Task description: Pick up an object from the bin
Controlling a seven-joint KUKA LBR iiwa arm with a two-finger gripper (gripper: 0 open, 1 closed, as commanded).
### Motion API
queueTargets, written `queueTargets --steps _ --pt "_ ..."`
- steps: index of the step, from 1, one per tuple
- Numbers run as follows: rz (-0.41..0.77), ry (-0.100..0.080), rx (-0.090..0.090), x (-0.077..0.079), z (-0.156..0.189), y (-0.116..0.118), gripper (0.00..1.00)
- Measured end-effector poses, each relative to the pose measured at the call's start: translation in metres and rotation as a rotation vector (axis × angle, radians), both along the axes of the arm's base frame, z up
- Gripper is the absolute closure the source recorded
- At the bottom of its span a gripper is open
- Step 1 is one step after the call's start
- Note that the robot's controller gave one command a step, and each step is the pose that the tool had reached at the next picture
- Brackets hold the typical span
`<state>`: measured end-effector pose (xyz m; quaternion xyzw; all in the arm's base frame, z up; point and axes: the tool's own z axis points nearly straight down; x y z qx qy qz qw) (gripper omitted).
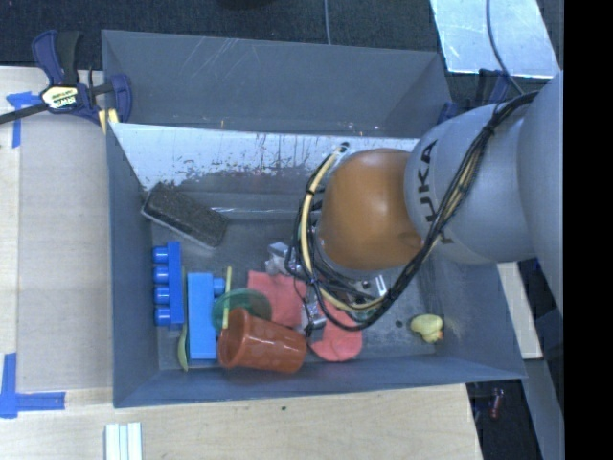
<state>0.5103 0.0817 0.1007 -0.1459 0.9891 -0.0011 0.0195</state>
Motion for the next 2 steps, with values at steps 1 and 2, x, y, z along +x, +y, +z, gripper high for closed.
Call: queueTargets --steps 1,2 --pt "-0.059 0.002 0.004 0.0004 -0.0258 -0.0159 1.00" --pt "-0.041 -0.007 0.005 0.0023 -0.0163 -0.0140 1.00"
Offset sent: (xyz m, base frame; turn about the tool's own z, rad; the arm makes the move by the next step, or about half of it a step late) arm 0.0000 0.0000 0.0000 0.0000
